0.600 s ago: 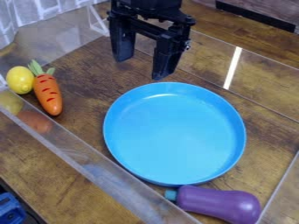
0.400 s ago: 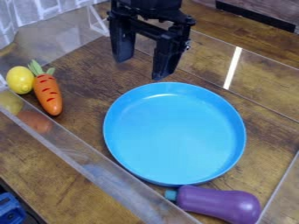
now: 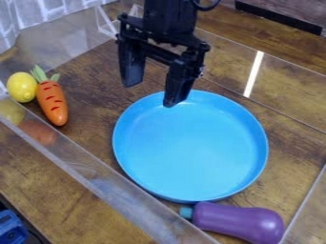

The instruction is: Put the carrot on the blue tray

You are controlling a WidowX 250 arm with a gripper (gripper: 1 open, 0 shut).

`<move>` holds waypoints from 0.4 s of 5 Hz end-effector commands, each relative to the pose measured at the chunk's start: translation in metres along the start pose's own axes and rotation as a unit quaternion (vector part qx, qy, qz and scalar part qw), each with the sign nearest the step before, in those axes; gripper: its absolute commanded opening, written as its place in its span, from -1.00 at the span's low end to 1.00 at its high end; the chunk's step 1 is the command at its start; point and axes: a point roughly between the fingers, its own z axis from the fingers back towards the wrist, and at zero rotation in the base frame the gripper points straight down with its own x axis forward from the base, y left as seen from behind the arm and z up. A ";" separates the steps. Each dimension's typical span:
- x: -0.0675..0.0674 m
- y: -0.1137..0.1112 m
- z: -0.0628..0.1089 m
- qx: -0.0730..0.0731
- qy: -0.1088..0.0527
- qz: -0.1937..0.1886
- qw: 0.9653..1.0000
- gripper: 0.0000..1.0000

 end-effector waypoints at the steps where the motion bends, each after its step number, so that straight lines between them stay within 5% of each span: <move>1: 0.002 0.007 0.005 -0.004 -0.012 0.018 1.000 1.00; 2: 0.001 0.011 0.001 -0.007 -0.009 0.030 0.999 1.00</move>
